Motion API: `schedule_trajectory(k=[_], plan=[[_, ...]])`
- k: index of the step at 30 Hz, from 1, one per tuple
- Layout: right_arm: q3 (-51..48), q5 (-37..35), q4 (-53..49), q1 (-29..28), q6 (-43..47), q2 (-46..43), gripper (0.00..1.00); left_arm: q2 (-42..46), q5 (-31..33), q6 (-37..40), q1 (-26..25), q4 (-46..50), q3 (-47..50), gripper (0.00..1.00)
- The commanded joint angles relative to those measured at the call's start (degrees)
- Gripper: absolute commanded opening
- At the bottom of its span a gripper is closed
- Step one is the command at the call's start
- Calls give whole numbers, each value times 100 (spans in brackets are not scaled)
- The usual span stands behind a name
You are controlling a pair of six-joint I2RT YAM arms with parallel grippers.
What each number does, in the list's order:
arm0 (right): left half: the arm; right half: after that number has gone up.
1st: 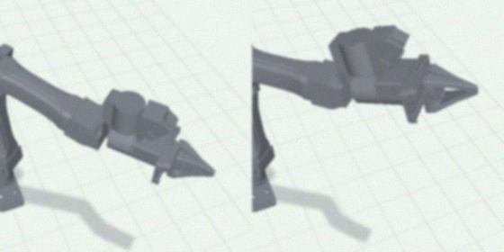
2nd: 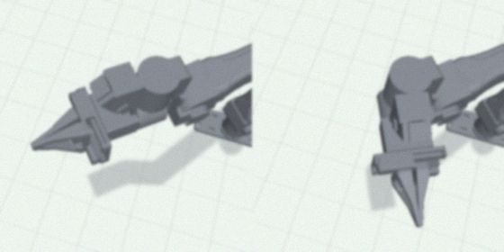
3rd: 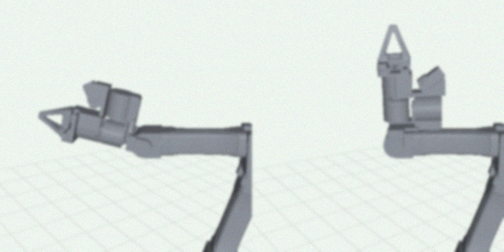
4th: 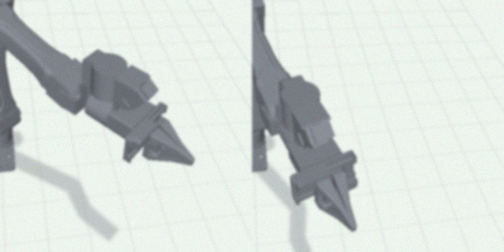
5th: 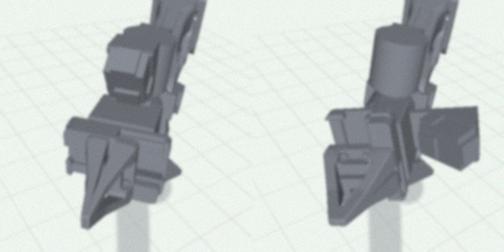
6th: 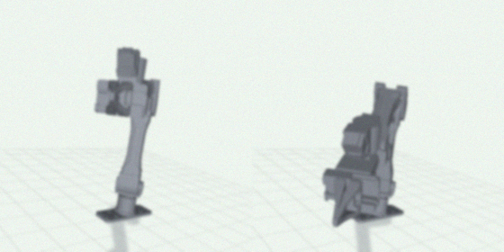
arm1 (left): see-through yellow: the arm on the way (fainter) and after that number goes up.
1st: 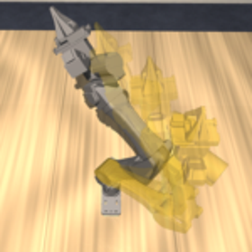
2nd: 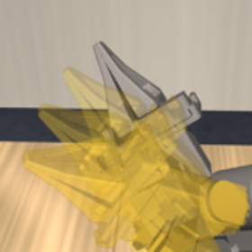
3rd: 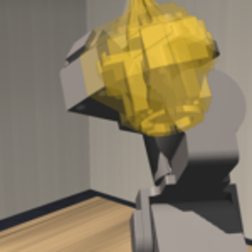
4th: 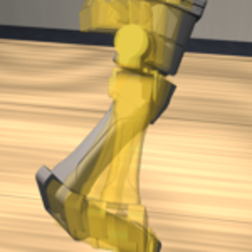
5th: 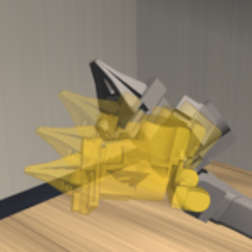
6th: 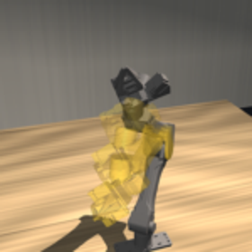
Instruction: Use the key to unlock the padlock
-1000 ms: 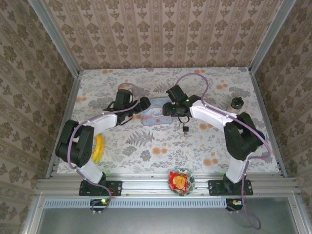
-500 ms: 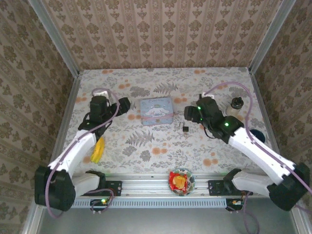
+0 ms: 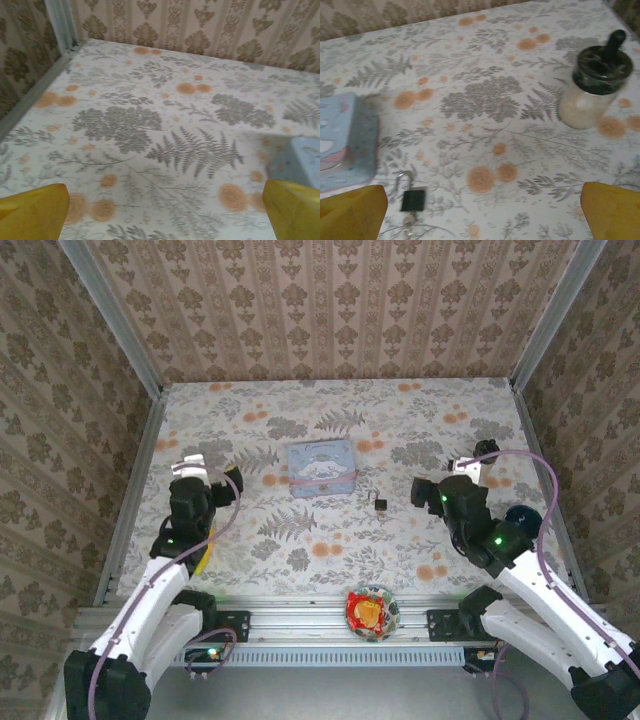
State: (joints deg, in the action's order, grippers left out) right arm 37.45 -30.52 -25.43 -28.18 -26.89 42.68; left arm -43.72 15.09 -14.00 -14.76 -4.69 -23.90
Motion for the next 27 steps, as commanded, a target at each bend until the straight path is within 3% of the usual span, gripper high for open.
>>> schedule_trajectory(k=[1, 9, 14, 20, 27], plan=[[-342, -949, 512, 76, -51, -140, 100, 30, 563, 706, 130, -897, 341, 100], [-1406, -1202, 2577, 141, 1414, -208, 100, -1000, -98, 1302, 605, -2612, 858, 100], [-1859, -1010, 3776, 500, 2095, 116, 100, -1877, -559, 1384, 904, -3456, 913, 100], [-2169, -280, 4680, 1237, 2051, 577, 100, -2830, -998, 1496, 1116, -4342, 864, 100], [-2453, 133, 5552, 1717, 2136, 815, 100, -3337, -1219, 1857, 1168, -5016, 868, 100]])
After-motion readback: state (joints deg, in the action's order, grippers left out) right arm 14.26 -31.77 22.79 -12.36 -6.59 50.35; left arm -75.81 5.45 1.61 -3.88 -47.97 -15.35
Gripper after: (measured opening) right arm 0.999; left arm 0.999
